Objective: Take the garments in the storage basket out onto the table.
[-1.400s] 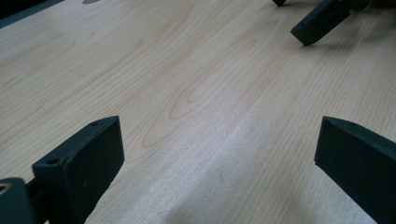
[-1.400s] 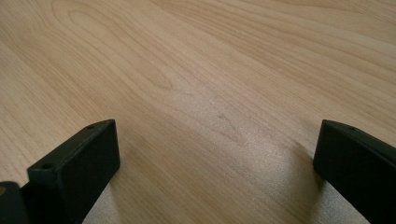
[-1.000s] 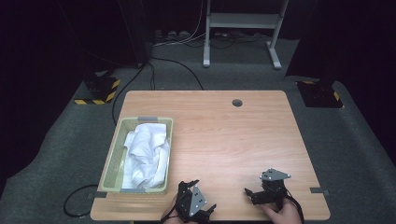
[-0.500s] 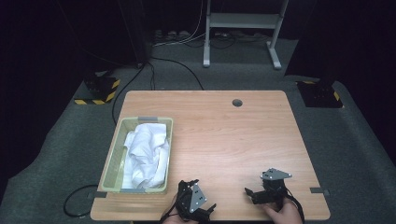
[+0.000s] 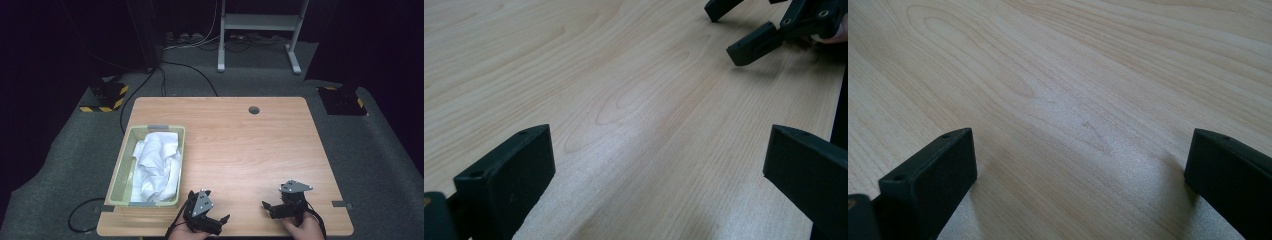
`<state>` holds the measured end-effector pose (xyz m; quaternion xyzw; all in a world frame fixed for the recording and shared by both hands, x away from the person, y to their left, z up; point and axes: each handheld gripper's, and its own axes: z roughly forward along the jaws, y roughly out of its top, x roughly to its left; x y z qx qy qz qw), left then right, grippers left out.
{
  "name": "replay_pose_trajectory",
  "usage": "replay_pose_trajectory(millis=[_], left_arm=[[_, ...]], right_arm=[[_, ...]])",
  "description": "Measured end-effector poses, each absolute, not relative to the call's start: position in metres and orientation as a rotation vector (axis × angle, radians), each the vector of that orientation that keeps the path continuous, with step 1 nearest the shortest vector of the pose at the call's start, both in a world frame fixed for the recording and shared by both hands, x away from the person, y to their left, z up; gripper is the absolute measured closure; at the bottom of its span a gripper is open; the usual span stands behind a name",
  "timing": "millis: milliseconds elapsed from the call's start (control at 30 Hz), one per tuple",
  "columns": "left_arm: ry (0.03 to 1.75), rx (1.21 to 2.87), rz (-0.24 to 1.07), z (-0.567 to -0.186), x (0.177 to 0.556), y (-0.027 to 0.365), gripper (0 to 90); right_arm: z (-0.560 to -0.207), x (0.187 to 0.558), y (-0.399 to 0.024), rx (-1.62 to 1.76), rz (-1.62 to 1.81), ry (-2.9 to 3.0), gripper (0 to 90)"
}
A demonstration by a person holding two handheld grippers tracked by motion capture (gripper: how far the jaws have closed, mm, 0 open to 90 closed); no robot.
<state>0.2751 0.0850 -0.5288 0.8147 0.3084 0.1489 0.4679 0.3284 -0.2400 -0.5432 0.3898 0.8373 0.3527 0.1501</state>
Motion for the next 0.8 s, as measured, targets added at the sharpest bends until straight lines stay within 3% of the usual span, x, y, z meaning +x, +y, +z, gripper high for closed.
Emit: replay_pose_trajectory(millis=[800], left_arm=[[0.725, 1.984, 0.370, -0.496, 0.269, 0.087, 0.6]], right_arm=[[-0.543, 0.328, -0.239, 1.110, 1.000, 2.406, 0.0]])
